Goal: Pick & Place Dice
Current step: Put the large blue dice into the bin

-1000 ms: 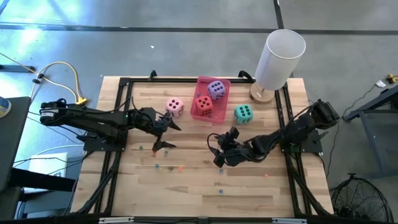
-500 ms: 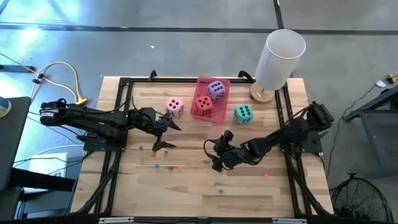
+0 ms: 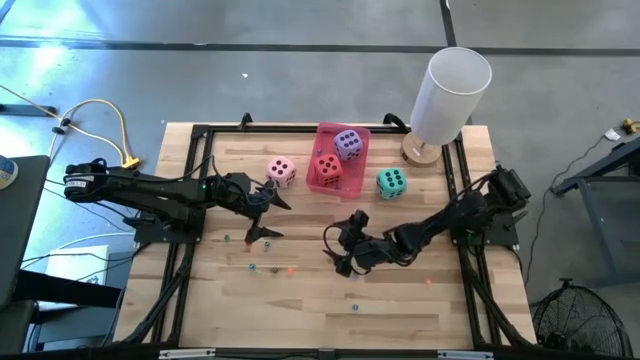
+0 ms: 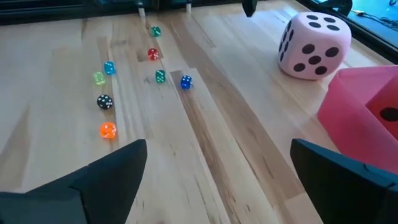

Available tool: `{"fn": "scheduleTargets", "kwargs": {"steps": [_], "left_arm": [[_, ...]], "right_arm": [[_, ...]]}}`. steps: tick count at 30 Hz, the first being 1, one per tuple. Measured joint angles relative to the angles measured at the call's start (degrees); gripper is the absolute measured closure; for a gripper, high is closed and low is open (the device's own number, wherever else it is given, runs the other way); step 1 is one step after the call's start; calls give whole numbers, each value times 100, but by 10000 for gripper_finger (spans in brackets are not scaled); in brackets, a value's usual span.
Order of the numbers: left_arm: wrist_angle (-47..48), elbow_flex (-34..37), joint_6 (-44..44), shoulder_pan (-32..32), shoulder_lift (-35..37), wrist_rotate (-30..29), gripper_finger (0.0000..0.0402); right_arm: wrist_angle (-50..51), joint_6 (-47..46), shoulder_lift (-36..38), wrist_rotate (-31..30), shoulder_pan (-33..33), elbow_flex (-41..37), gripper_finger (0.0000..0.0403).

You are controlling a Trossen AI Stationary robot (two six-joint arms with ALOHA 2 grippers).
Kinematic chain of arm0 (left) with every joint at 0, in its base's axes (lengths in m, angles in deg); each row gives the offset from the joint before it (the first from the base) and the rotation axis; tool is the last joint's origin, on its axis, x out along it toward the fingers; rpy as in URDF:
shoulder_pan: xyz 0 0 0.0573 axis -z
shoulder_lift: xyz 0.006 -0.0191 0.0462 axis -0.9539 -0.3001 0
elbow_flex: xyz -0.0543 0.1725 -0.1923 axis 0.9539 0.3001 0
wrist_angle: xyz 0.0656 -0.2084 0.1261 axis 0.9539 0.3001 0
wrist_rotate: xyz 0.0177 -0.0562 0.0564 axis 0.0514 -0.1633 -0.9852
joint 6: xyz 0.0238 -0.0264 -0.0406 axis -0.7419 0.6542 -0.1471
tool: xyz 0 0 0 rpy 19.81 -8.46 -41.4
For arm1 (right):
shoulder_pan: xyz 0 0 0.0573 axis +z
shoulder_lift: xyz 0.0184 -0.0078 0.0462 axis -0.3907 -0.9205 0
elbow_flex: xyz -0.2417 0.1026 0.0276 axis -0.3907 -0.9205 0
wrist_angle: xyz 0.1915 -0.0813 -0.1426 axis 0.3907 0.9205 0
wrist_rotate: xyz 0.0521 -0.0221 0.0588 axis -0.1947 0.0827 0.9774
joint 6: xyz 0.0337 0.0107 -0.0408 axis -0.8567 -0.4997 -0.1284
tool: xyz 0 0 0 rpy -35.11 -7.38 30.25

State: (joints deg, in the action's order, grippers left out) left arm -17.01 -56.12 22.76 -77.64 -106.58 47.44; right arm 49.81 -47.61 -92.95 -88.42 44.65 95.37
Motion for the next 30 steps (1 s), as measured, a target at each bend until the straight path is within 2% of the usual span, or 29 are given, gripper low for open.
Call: {"fn": "scheduleTargets", "kwargs": {"steps": [5,10,17,20,22,30], "left_arm": [[-4,1,0,-1,0,0,2],[-9,0,-2,0,0,-2,2],[-7,0,-2,-2,0,0,2],[-7,0,0,-1,1,-2,2],[-7,0,2,-1,0,-1,2],[52,0,50,-1,0,0,2]], "right_arm": [[-56,-36,0,-9,0,0,5],[-152,-481,0,-316,0,2,4],[-188,-443,0,-324,0,2,3],[-227,-38,0,-402,2,2,3],[-256,140,0,-773,60,2,3],[-249,835,244,-3077,807,2,3]]}}
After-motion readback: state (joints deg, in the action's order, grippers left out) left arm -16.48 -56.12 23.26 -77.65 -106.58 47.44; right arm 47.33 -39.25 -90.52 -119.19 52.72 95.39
